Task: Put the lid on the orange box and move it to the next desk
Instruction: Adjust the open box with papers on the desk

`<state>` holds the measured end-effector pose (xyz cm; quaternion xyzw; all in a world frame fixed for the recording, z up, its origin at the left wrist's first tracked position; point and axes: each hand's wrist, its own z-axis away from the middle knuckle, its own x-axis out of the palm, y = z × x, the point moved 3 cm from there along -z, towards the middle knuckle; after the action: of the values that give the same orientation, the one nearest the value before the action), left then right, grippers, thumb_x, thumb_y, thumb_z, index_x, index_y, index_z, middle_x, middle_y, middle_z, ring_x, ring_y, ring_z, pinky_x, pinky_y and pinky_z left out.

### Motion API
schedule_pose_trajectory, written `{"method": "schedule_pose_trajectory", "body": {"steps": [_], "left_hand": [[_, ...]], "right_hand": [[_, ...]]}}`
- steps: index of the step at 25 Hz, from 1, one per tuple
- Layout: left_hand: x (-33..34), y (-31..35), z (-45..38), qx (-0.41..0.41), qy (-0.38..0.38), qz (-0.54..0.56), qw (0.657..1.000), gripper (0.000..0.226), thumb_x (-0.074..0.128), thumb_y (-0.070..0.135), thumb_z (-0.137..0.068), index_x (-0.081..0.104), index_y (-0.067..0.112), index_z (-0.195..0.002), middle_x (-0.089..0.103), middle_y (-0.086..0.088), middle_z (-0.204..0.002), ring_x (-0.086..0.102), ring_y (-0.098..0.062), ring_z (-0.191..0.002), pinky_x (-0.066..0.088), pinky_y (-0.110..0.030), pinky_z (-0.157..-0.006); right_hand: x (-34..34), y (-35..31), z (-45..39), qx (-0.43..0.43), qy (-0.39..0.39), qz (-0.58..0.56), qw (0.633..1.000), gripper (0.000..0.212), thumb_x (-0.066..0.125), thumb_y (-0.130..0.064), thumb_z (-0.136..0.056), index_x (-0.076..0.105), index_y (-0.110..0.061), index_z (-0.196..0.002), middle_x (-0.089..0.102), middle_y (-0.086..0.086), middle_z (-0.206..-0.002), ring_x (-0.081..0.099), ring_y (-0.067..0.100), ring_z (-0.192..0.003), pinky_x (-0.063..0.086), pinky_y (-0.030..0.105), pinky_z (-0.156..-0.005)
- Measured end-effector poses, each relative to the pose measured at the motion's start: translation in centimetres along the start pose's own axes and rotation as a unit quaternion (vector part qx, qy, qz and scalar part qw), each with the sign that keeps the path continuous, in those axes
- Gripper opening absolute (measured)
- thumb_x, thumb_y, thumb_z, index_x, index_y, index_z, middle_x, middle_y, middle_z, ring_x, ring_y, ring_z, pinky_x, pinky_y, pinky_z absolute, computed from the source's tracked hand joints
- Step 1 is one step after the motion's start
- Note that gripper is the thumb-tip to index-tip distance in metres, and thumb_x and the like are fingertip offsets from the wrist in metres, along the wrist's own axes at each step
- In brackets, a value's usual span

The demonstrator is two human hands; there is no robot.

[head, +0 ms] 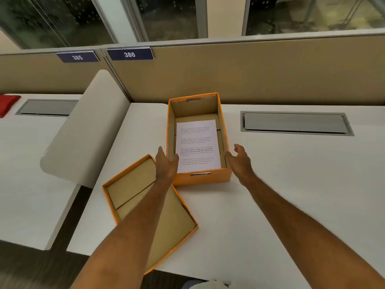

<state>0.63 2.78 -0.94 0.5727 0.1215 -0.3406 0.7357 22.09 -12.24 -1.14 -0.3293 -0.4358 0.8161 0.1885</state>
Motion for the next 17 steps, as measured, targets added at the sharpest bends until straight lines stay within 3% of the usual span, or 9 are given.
{"method": "schedule_pose_trajectory", "body": {"steps": [3, 5, 7, 9, 12, 14, 15, 17], "left_hand": [[-0.2, -0.7, -1.9, -0.046, -0.048, 0.065, 0.996, 0.063, 0.056, 0.031, -0.101, 0.041, 0.013, -0.159, 0.052, -0.011, -0.158, 0.053, -0.032, -0.141, 0.052, -0.044, -0.109], [-0.6, -1.1, -2.8, -0.042, -0.061, 0.054, 0.996, 0.043, 0.051, 0.015, -0.102, 0.059, 0.011, -0.145, 0.071, -0.005, -0.123, 0.066, -0.028, -0.112, 0.055, -0.031, -0.084], [-1.0, -1.2, -3.4, -0.032, -0.063, 0.030, 0.997, 0.041, 0.047, 0.005, -0.102, 0.065, 0.014, -0.138, 0.070, 0.001, -0.094, 0.064, -0.022, -0.084, 0.050, -0.029, -0.067], [-1.1, -1.3, -3.7, -0.024, -0.075, 0.006, 0.997, 0.046, 0.045, -0.001, -0.100, 0.066, 0.016, -0.137, 0.070, -0.006, -0.088, 0.054, -0.016, -0.066, 0.042, -0.027, -0.055], [-0.9, -0.7, -3.3, -0.001, -0.091, -0.011, 0.996, 0.051, 0.042, -0.004, -0.099, 0.063, 0.016, -0.141, 0.072, -0.029, -0.114, 0.056, -0.025, -0.073, 0.040, -0.027, -0.054], [-0.3, -0.5, -2.4, 0.019, -0.102, -0.006, 0.995, 0.051, 0.043, 0.000, -0.101, 0.060, 0.018, -0.146, 0.073, -0.025, -0.119, 0.068, -0.041, -0.092, 0.050, -0.030, -0.060], [0.1, -0.4, -1.8, 0.024, -0.106, 0.004, 0.994, 0.050, 0.045, 0.004, -0.103, 0.059, 0.020, -0.148, 0.074, -0.020, -0.118, 0.070, -0.044, -0.103, 0.055, -0.034, -0.066], [1.1, 0.3, -0.3, 0.036, -0.118, 0.019, 0.992, 0.043, 0.047, 0.013, -0.106, 0.059, 0.020, -0.147, 0.074, -0.013, -0.112, 0.071, -0.040, -0.102, 0.058, -0.041, -0.074]], "right_hand": [[1.0, 0.2, -0.2, 0.033, 0.004, -0.007, 0.999, 0.058, 0.054, -0.029, -0.103, 0.037, -0.012, -0.156, 0.045, 0.009, -0.160, 0.048, 0.032, -0.142, 0.048, 0.036, -0.100], [1.3, 0.9, -0.5, 0.037, 0.003, 0.003, 0.999, 0.049, 0.052, -0.026, -0.103, 0.049, -0.011, -0.149, 0.057, 0.010, -0.149, 0.056, 0.032, -0.135, 0.050, 0.032, -0.092], [1.4, 1.3, -0.7, 0.027, 0.003, 0.021, 0.999, 0.034, 0.048, -0.021, -0.102, 0.065, -0.010, -0.129, 0.071, 0.008, -0.122, 0.067, 0.031, -0.114, 0.051, 0.025, -0.072], [1.2, 1.4, -0.6, 0.003, 0.008, 0.031, 0.999, 0.028, 0.049, -0.017, -0.101, 0.073, -0.011, -0.113, 0.074, 0.002, -0.101, 0.069, 0.026, -0.093, 0.047, 0.022, -0.060], [0.5, 1.1, 0.3, -0.019, 0.024, 0.048, 0.998, 0.027, 0.048, -0.014, -0.101, 0.074, -0.012, -0.111, 0.076, 0.003, -0.101, 0.068, 0.023, -0.087, 0.050, 0.023, -0.060], [-0.4, 1.6, 1.0, -0.022, 0.033, 0.044, 0.998, 0.028, 0.049, -0.015, -0.103, 0.074, -0.013, -0.115, 0.077, 0.004, -0.106, 0.069, 0.024, -0.091, 0.053, 0.024, -0.065], [-1.0, 2.1, 1.3, -0.023, 0.038, 0.039, 0.998, 0.029, 0.050, -0.016, -0.103, 0.073, -0.014, -0.120, 0.076, 0.004, -0.109, 0.070, 0.024, -0.095, 0.055, 0.024, -0.069], [-2.7, 2.8, 2.2, -0.033, 0.058, 0.034, 0.997, 0.031, 0.051, -0.017, -0.103, 0.071, -0.015, -0.126, 0.075, 0.004, -0.114, 0.070, 0.025, -0.100, 0.057, 0.027, -0.075]]}}
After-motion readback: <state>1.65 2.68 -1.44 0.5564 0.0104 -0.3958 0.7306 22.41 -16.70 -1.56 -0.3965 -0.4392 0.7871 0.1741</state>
